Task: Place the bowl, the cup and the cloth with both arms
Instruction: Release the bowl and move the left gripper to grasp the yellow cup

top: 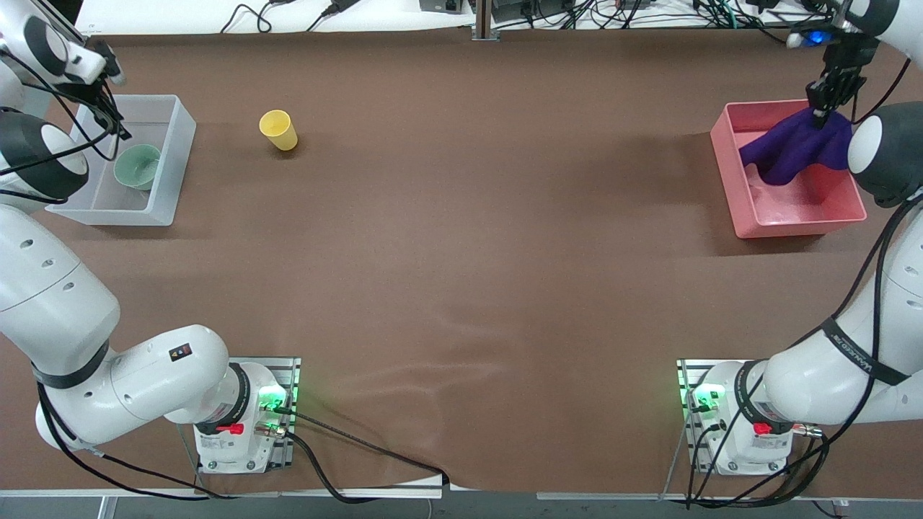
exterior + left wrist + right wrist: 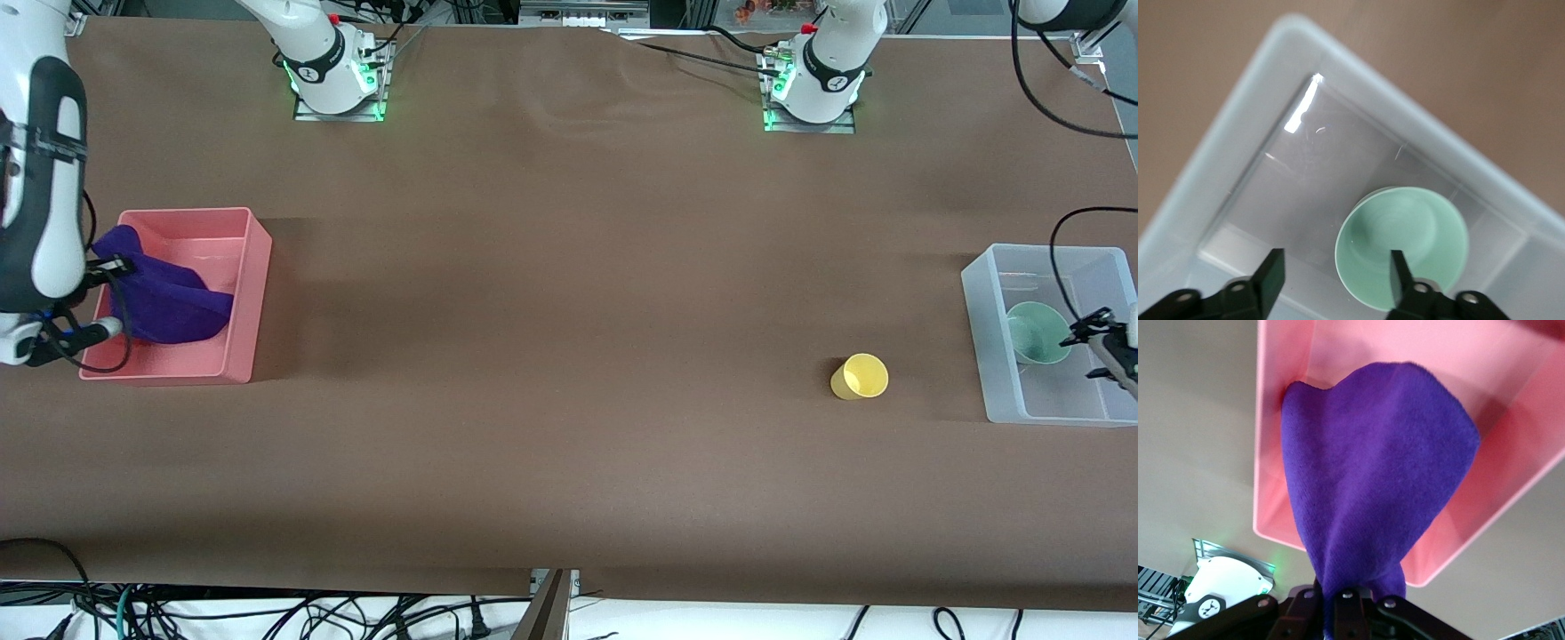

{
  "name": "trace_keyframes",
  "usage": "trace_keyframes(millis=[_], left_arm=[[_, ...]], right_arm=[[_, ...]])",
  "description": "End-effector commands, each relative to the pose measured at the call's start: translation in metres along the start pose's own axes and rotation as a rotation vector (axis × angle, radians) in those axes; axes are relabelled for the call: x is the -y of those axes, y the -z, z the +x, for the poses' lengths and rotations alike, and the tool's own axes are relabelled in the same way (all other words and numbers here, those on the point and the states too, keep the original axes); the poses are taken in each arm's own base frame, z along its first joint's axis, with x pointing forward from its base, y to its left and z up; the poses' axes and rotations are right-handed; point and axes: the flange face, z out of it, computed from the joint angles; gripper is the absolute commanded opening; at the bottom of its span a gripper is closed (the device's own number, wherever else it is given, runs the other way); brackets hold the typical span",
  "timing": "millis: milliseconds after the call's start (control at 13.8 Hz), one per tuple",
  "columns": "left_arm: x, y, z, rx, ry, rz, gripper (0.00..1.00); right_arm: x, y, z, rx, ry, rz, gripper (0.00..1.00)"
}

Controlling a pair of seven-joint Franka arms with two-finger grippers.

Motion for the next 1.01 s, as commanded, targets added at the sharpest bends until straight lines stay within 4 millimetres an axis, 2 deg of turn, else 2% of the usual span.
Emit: trace_keyframes(millis=[0, 145, 217, 290, 435, 580, 652, 725, 797, 870, 942], left_arm=[[-0.038, 0.073, 0.059, -0.005, 0.077, -0.062, 1.0], [-0.061, 0.078, 0.118, 0.023, 0.231, -0.097, 1.0], [-0.072, 0.074, 0.151, 0.029, 0.309, -0.104, 1.0], [-0.082, 0.068, 0.18, 0.036, 0.389, -0.105, 1.0], [-0.1, 0.04, 0.233, 0.027, 0.528, -0.132, 1.0], [-0.106, 0.001, 0.26, 0.027, 0.621, -0.127, 1.0], [-0.106, -0.013, 0.264, 0.02, 0.631, -0.122, 0.95], [-0.107, -0.031, 0.268, 0.025, 0.629, -0.127, 0.84], [-0.112, -0.048, 0.277, 0.037, 0.619, -0.138, 0.61], [-0.114, -0.06, 0.28, 0.047, 0.618, -0.144, 0.32], [-0.115, -0.065, 0.278, 0.05, 0.621, -0.147, 0.1]], right_arm=[[-0.007, -0.022, -0.004, 0.001, -0.001, 0.015, 0.99], [-0.01, -0.008, -0.014, -0.03, -0.018, 0.026, 1.0], [-0.007, 0.008, -0.021, -0.07, -0.018, 0.049, 1.0], [-0.002, 0.033, -0.032, -0.101, -0.019, 0.059, 1.0], [0.027, 0.094, -0.047, -0.128, 0.002, 0.034, 1.0], [0.064, 0.136, -0.053, -0.16, 0.057, 0.007, 1.0], [0.086, 0.154, -0.058, -0.186, 0.042, -0.002, 1.0], [0.112, 0.17, -0.06, -0.216, -0.007, -0.011, 1.0], [0.135, 0.191, -0.073, -0.273, -0.035, -0.023, 1.0], [0.149, 0.207, -0.084, -0.331, -0.031, -0.048, 1.0], [0.154, 0.225, -0.102, -0.395, -0.038, -0.079, 1.0]])
